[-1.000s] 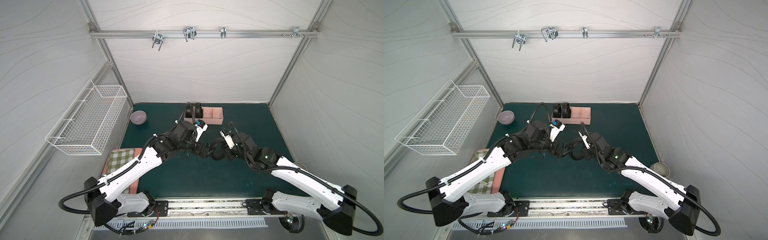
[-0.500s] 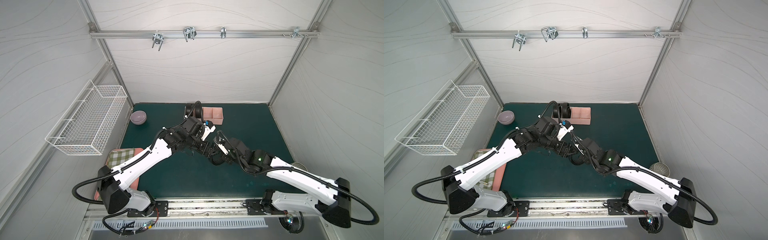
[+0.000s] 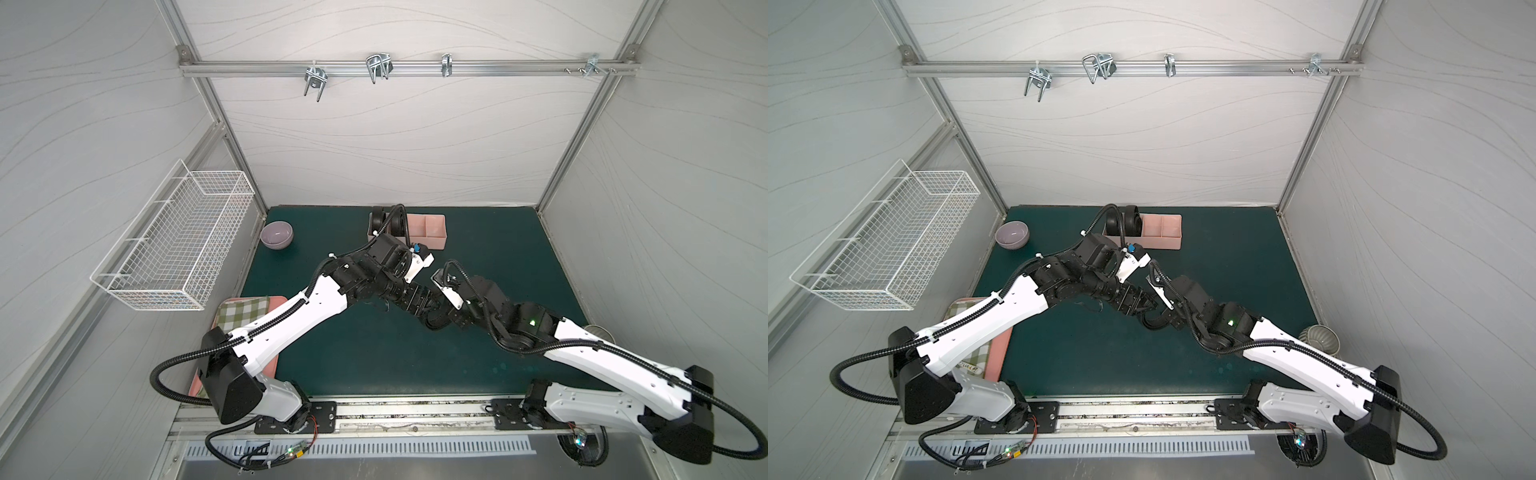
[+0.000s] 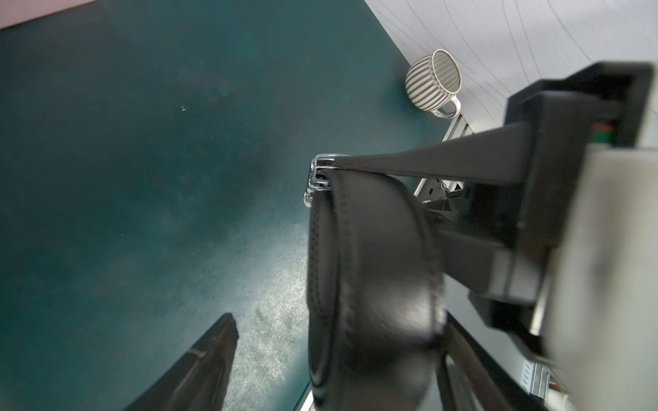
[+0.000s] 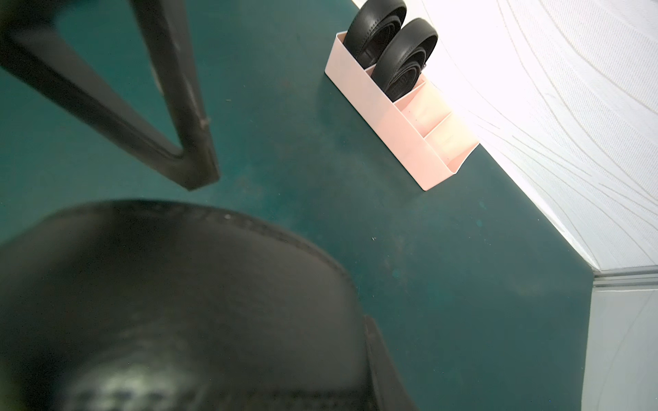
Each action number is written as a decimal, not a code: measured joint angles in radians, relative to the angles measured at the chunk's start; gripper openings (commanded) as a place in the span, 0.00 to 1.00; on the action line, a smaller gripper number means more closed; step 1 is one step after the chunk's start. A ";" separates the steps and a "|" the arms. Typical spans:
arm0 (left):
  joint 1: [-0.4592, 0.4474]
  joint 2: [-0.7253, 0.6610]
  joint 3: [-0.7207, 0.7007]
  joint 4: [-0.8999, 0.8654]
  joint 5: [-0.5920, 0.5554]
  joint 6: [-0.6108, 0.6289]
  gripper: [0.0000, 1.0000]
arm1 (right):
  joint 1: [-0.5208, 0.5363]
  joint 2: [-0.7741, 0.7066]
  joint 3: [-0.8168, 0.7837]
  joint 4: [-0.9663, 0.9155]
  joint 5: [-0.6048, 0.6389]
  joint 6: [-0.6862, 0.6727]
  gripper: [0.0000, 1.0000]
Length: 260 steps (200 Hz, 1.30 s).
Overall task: Place the belts into the storage roll
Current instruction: Roll the belt.
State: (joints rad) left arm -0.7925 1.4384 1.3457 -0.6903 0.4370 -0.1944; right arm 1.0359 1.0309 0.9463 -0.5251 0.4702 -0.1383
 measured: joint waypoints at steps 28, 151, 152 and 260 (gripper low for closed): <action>0.000 0.016 0.000 0.001 0.008 0.000 0.79 | 0.000 -0.001 -0.006 0.000 -0.011 0.012 0.00; -0.007 0.057 0.023 0.008 0.056 0.005 0.39 | -0.001 0.000 -0.029 0.000 -0.042 0.042 0.00; -0.007 0.057 0.023 0.008 0.056 0.005 0.38 | -0.001 0.000 -0.029 0.001 -0.042 0.042 0.00; -0.007 0.057 0.023 0.006 0.047 0.023 0.13 | -0.005 0.004 -0.030 -0.001 -0.051 0.064 0.01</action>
State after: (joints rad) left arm -0.7994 1.4952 1.3682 -0.6846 0.4839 -0.1719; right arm 1.0313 1.0351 0.9165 -0.5259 0.4187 -0.0746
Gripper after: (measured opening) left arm 0.317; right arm 0.195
